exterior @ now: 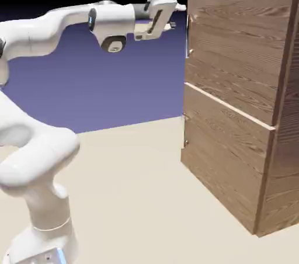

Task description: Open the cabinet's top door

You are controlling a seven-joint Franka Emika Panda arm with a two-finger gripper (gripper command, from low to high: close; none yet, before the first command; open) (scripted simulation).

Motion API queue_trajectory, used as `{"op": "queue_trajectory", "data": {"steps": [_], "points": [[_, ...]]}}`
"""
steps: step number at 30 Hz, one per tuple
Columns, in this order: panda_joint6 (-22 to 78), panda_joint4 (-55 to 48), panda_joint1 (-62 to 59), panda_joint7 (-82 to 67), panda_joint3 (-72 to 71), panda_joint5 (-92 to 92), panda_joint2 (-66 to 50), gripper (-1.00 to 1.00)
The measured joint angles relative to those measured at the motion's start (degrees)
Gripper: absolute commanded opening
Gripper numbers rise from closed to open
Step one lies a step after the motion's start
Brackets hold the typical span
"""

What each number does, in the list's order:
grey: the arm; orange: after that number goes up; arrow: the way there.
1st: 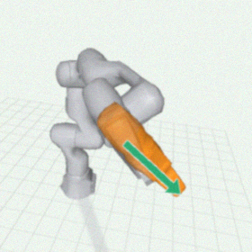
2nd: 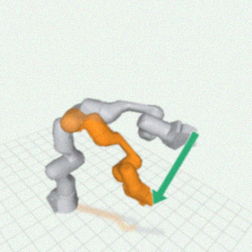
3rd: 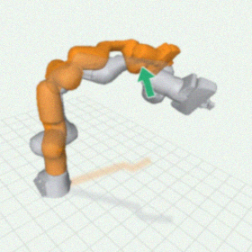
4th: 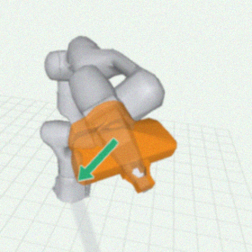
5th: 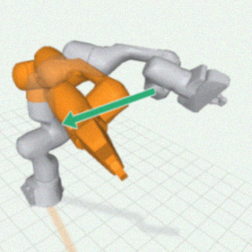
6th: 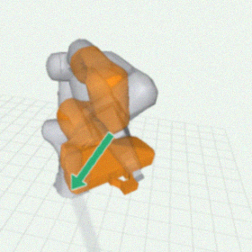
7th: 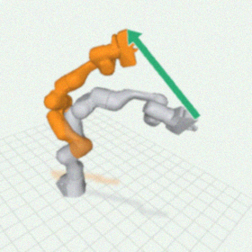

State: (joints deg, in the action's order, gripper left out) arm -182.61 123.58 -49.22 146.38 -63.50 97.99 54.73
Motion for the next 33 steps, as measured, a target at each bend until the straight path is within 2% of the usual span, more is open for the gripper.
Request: {"op": "queue_trajectory", "data": {"steps": [7, 9, 14, 15, 17, 33], "points": [[-1.4, -6.3, -8.4, 17.4, -10.7, 16.4, 3.7, 0.00], [-1.5, -6.7, -9.0, 18.7, -11.4, 17.6, 4.0, 0.00], [1.6, -13.8, -19.4, 19.6, -15.0, 18.8, 5.0, 0.00], [1.6, -13.8, -19.4, 19.6, -15.0, 18.8, 5.0, -1.00], [1.6, -13.8, -19.4, 19.6, -15.0, 18.8, 5.0, -1.00], [41.4, 17.8, -3.9, 19.6, 6.8, 28.9, 33.9, -1.00]]}}
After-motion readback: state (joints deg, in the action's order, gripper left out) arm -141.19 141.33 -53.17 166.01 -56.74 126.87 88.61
